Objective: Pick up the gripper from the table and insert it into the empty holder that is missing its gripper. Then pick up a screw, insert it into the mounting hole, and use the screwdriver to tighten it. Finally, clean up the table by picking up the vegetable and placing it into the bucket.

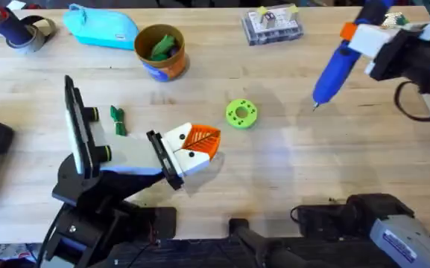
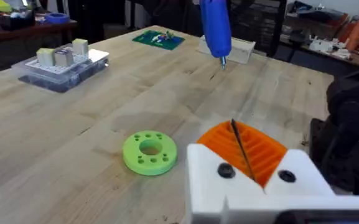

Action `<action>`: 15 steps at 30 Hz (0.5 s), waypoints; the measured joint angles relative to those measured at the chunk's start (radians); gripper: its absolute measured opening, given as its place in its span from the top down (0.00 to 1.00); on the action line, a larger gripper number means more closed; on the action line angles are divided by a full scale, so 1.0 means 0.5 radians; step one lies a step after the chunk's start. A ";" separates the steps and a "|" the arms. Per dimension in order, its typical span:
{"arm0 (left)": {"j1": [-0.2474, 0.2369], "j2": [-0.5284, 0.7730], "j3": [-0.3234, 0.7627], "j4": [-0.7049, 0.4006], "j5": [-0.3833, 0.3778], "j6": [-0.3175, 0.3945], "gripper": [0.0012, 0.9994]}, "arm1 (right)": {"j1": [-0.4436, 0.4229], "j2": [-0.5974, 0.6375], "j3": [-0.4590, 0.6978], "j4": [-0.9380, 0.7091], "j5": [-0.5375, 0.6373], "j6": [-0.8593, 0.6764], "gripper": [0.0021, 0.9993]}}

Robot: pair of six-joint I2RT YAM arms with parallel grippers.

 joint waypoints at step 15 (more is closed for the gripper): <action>0.000 0.000 0.000 -0.001 0.000 -0.001 0.99 | 1.022 0.106 -0.020 0.507 -0.057 -0.051 0.98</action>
